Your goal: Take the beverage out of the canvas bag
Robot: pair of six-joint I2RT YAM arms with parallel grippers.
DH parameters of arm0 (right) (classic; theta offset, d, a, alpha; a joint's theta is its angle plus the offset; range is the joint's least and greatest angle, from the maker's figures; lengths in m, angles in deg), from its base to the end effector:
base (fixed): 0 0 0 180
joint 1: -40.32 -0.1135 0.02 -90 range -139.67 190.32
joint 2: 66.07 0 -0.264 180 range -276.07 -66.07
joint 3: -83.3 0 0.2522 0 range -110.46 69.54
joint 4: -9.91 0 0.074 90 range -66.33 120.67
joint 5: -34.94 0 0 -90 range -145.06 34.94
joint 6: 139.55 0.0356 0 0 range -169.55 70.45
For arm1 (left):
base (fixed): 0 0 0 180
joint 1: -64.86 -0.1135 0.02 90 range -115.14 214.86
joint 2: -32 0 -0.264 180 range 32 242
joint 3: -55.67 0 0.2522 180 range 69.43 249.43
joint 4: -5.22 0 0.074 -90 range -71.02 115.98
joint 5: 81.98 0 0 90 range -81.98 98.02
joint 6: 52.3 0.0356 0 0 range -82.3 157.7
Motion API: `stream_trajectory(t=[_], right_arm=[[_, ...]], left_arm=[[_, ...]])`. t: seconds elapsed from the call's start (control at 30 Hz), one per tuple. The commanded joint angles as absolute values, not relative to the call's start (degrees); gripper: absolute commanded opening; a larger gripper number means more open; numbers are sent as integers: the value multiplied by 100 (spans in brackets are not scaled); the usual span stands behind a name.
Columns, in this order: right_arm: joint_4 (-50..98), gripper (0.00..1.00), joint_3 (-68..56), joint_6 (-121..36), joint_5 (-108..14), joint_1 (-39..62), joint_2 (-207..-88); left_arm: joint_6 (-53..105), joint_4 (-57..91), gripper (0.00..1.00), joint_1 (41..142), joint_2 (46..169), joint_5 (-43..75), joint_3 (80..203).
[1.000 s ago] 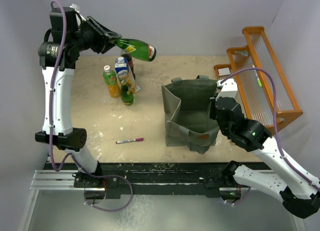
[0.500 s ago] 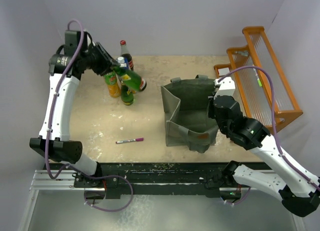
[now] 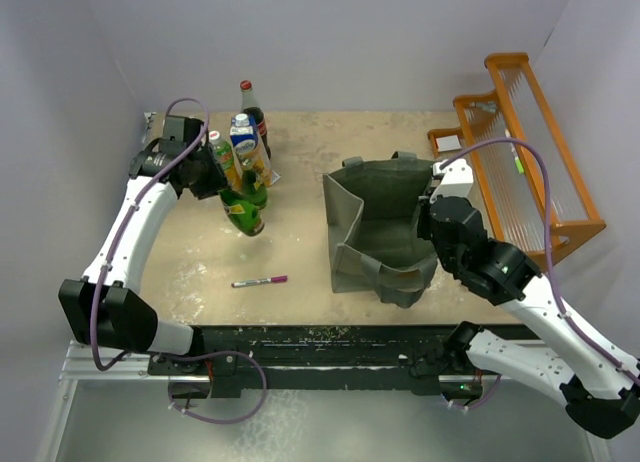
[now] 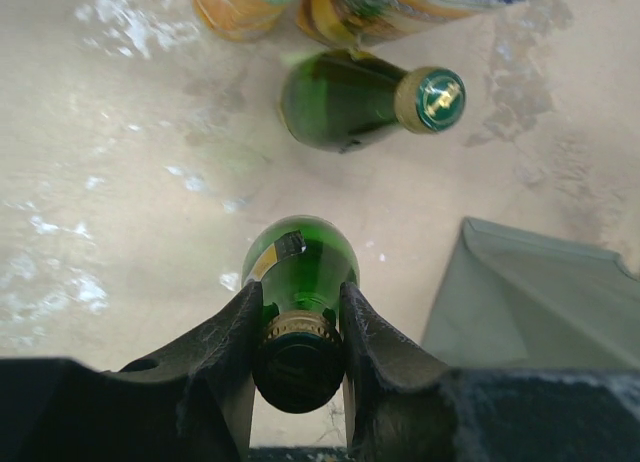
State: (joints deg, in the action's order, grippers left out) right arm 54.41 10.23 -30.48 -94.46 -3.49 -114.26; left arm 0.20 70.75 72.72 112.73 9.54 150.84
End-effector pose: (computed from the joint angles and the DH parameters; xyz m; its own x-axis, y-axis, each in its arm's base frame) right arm 0.1372 0.1003 0.3823 -0.2628 0.0977 -0.9599 -0.0186 0.9942 0.1063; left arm 0.2877 -0.0407 0.3517 -0.7048 -0.5170 -0.4857 -0.3477 0.8486 -0.3987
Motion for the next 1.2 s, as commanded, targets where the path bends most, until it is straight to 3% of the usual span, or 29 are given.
stream_trajectory(t=[0.0, 0.4, 0.83, 1.17], right_arm=[[5001, 2, 1058, -2948, -9452, -329, -11274], [4936, 2, 1067, -3109, -9651, -332, -11116], [5074, 4, 1120, -3074, -9804, -333, -10971], [5149, 23, 1066, -2993, -9787, -327, -10967]], left_arm=[[560, 5593, 0, 7277, 10947, 259, 15111], [1179, 4892, 0, 7268, 11769, -728, 15235], [1277, 4191, 0, 7263, 12160, -800, 14979], [1289, 4208, 2, 7268, 12153, -676, 14616]])
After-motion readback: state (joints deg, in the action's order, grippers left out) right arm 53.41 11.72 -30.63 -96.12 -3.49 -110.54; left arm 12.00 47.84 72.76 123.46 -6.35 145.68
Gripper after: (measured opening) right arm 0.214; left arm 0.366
